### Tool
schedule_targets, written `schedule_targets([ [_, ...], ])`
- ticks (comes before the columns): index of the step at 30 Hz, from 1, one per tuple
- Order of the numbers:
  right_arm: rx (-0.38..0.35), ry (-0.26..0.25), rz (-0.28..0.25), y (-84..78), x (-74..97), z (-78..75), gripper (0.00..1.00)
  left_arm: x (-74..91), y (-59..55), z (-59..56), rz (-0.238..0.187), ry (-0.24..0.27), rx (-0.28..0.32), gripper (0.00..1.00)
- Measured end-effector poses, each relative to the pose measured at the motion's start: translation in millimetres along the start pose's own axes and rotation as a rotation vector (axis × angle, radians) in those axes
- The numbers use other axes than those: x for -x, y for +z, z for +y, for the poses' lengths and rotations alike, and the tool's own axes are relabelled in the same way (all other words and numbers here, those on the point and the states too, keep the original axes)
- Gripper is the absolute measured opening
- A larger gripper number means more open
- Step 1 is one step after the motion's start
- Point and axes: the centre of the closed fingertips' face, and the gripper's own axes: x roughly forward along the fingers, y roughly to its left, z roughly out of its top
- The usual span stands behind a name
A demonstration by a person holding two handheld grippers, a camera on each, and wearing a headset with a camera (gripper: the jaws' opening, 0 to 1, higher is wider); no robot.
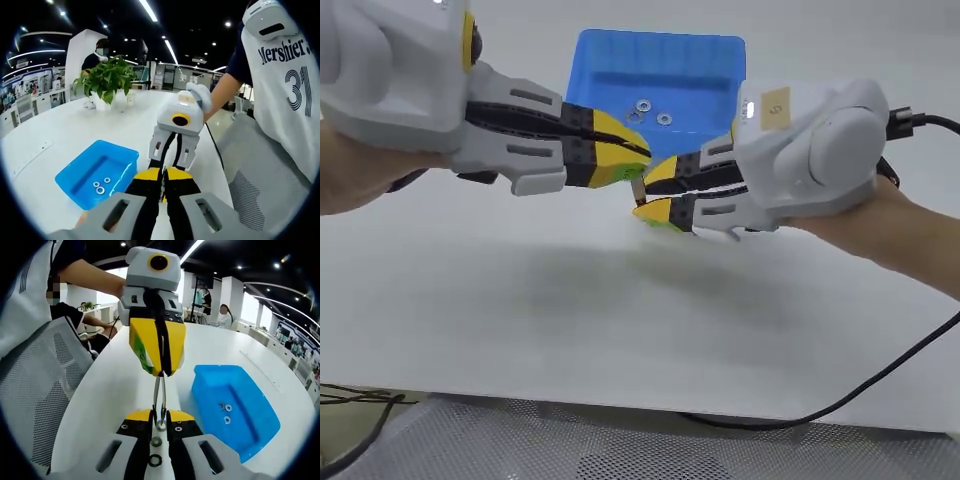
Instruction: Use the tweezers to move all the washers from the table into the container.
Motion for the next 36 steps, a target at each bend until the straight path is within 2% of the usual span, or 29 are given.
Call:
schedule_targets([
  [4,-0.006,0.011,0.009,-3.1,-1.6,3.5,0.12,-1.7,-3.6,-1.6,0.013,-0.006,-0.001,0.05],
  [15,-0.020,0.005,0.005,-3.1,-0.7,3.3,0.12,-1.8,-3.1,-0.9,-0.001,-0.010,0.013,0.06],
  [17,-0.003,0.003,0.004,-2.5,-0.5,3.3,0.12,-1.6,-3.3,-0.7,-0.001,-0.015,0.014,0.06],
  [23,-0.053,0.008,-0.005,-2.6,-1.3,0.1,0.10,0.2,-4.3,2.6,-0.001,-0.014,0.022,0.06],
  [33,-0.019,0.016,0.016,-2.1,-1.5,3.6,0.10,0.9,-4.7,-0.8,0.010,-0.017,0.021,0.06],
  [36,-0.017,0.015,0.006,2.3,-0.3,5.5,0.10,4.2,-1.7,-2.4,0.011,-0.019,0.017,0.06],
])
